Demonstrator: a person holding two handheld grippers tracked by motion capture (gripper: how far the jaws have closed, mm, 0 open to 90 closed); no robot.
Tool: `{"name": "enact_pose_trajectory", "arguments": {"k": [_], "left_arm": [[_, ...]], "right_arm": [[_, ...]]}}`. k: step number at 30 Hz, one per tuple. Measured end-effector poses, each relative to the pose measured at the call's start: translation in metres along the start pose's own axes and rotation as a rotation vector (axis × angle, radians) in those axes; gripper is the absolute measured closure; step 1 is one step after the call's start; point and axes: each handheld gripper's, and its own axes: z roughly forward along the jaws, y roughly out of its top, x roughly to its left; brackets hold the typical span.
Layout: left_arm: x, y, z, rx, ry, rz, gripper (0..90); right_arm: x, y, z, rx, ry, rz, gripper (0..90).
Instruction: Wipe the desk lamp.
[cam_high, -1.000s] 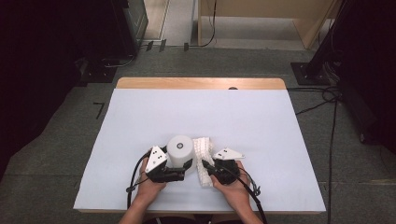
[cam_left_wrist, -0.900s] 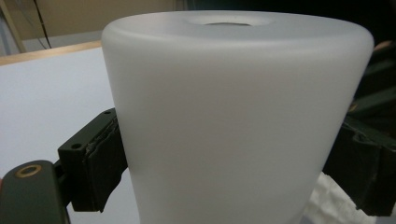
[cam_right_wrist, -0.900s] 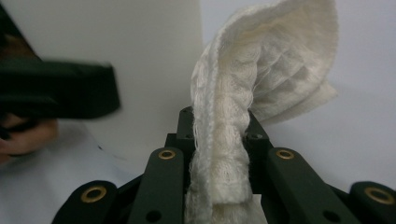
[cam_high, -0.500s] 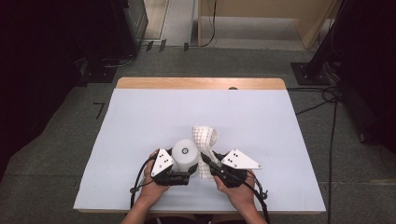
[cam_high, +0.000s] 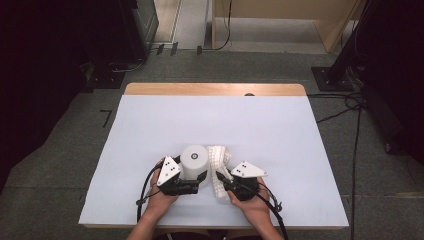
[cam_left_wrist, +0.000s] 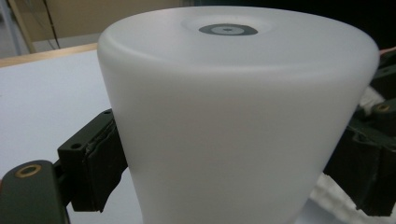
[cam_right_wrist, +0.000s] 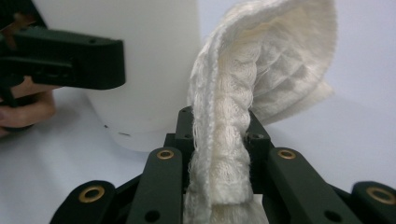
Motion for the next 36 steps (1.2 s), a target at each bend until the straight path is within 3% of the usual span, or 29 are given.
{"name": "enact_pose_trajectory", "arguments": {"k": [1, 3, 6, 10, 13, 17, 20, 24, 25, 27, 29, 30, 31, 32, 36], "left_arm": [[0.0, -0.002, 0.002, 0.013, 0.023, 0.002, 8.7], [0.001, -0.003, 0.002, 0.02, 0.026, 0.002, 8.7], [0.001, -0.003, 0.002, 0.019, 0.026, -0.002, 8.6], [-0.001, -0.003, 0.002, 0.03, 0.028, 0.021, 8.1], [-0.005, -0.002, 0.002, 0.028, 0.031, -0.006, 5.0], [-0.018, 0.002, 0.0, 0.011, 0.146, -0.009, 0.4], [-0.03, 0.001, 0.004, 0.014, 0.208, 0.017, 0.3], [-0.032, -0.002, 0.011, 0.054, 0.245, 0.002, 0.2], [-0.031, -0.004, 0.012, 0.068, 0.258, -0.005, 6.1], [-0.031, -0.004, 0.011, 0.065, 0.26, -0.008, 8.1], [-0.03, -0.002, 0.011, 0.08, 0.251, -0.005, 8.2], [-0.029, -0.001, 0.01, 0.089, 0.235, 0.0, 8.4], [-0.026, 0.0, 0.008, 0.087, 0.193, 0.003, 8.5], [-0.026, 0.0, 0.008, 0.087, 0.193, 0.003, 8.5], [-0.017, 0.006, -0.002, 0.01, 0.026, -0.054, 8.6]], "right_arm": [[-0.003, 0.0, -0.005, -0.02, -0.03, 0.011, 74.1], [-0.008, 0.0, -0.009, -0.035, -0.045, 0.025, 74.0], [-0.015, 0.0, -0.014, -0.046, -0.053, 0.055, 73.8], [-0.018, -0.003, -0.017, -0.048, -0.065, 0.06, 73.7], [-0.02, -0.004, -0.016, -0.042, -0.066, 0.064, 73.3], [-0.021, -0.005, -0.017, -0.041, -0.074, 0.072, 72.5], [-0.022, -0.006, -0.016, -0.038, -0.074, 0.079, 72.3], [-0.021, -0.007, -0.014, -0.027, -0.064, 0.082, 72.3], [-0.019, -0.007, -0.013, -0.026, -0.056, 0.071, 72.4], [-0.018, -0.007, -0.013, -0.026, -0.045, 0.067, 72.5], [-0.017, -0.007, -0.013, -0.026, -0.042, 0.067, 72.5], [-0.017, -0.007, -0.013, -0.023, -0.037, 0.07, 72.5], [-0.015, -0.007, -0.012, -0.022, -0.026, 0.071, 72.6], [-0.015, -0.007, -0.012, -0.022, -0.026, 0.071, 72.6], [-0.012, -0.006, -0.011, -0.016, 0.006, 0.095, 72.7]]}}
